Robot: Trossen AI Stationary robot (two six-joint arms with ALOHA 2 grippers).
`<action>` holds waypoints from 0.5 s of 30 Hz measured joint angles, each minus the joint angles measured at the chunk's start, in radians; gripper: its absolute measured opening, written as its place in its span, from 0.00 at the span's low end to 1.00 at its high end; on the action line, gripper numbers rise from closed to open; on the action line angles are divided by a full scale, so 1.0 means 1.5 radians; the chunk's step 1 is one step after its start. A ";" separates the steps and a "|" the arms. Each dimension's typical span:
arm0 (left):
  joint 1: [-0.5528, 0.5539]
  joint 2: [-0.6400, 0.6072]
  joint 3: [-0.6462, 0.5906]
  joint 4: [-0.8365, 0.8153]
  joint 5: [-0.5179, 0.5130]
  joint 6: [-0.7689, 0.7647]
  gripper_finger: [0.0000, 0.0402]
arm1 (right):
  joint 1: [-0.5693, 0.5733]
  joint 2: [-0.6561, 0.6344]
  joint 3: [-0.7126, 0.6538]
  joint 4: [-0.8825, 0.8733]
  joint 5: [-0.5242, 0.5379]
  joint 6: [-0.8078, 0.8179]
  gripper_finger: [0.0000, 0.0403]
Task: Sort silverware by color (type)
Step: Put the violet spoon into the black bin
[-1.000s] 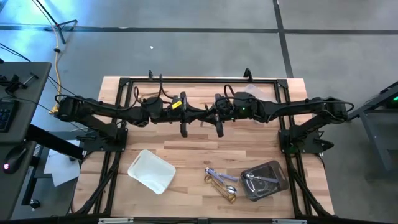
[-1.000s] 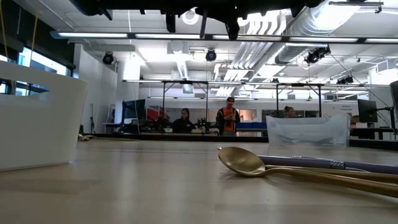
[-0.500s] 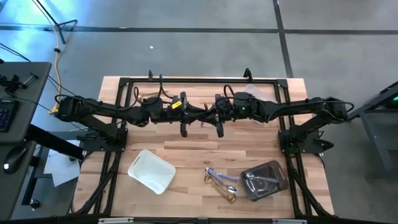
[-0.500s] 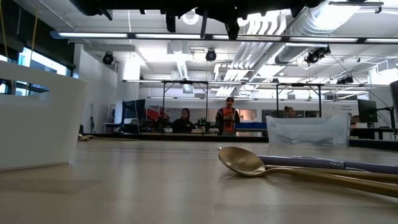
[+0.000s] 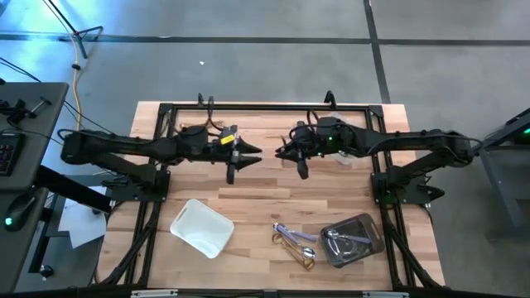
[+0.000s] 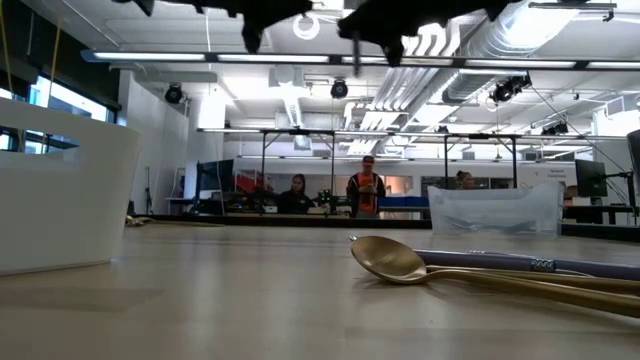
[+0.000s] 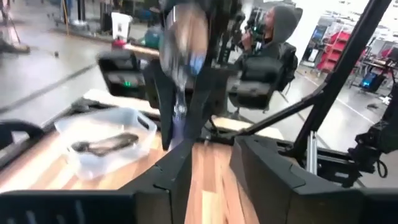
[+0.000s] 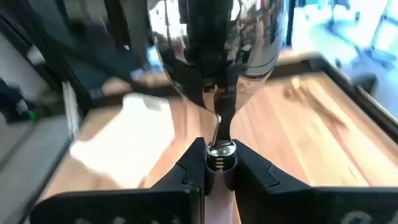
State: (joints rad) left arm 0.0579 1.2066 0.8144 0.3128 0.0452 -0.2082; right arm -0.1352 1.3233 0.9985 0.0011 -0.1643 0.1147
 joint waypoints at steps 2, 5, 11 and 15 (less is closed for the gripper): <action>0.001 -0.026 0.001 -0.036 -0.001 0.007 0.34 | -0.005 -0.018 0.001 -0.046 0.007 -0.005 0.09; 0.002 -0.051 0.000 -0.070 -0.016 0.018 0.34 | -0.011 -0.037 0.001 -0.109 0.011 -0.013 0.09; -0.007 -0.059 -0.077 0.010 -0.019 -0.034 0.34 | -0.009 -0.060 -0.006 -0.180 0.014 -0.018 0.09; -0.010 -0.066 -0.141 0.115 -0.021 -0.078 0.34 | -0.005 -0.093 -0.075 -0.124 0.016 0.020 0.09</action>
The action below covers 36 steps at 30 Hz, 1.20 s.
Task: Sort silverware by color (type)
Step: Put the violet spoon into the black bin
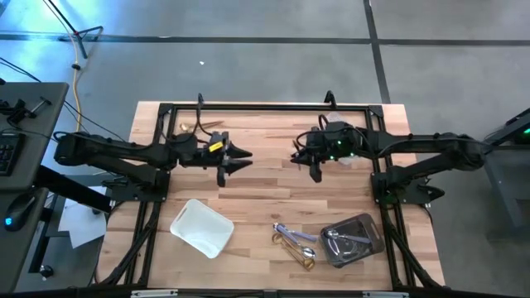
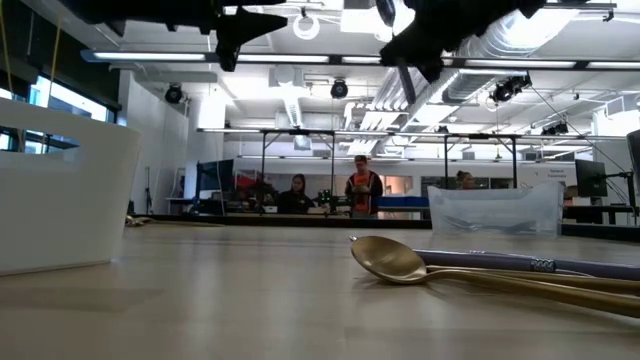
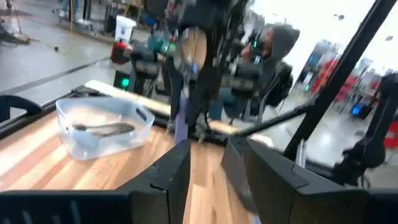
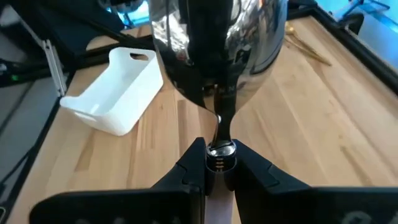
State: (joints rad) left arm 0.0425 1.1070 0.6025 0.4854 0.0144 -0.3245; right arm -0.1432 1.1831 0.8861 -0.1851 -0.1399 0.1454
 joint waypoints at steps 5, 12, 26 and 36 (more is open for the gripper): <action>0.000 -0.012 -0.016 0.024 -0.003 0.031 0.34 | 0.004 -0.048 -0.092 0.140 0.007 0.045 0.09; 0.003 -0.012 -0.016 0.020 -0.003 0.044 0.34 | 0.009 -0.058 -0.085 0.188 0.006 0.034 0.09; 0.003 -0.012 -0.016 0.020 -0.003 0.049 0.34 | 0.009 -0.057 -0.085 0.186 0.006 0.022 0.09; 0.003 -0.011 -0.016 0.020 -0.003 0.049 0.34 | 0.009 -0.057 -0.085 0.186 0.006 0.020 0.09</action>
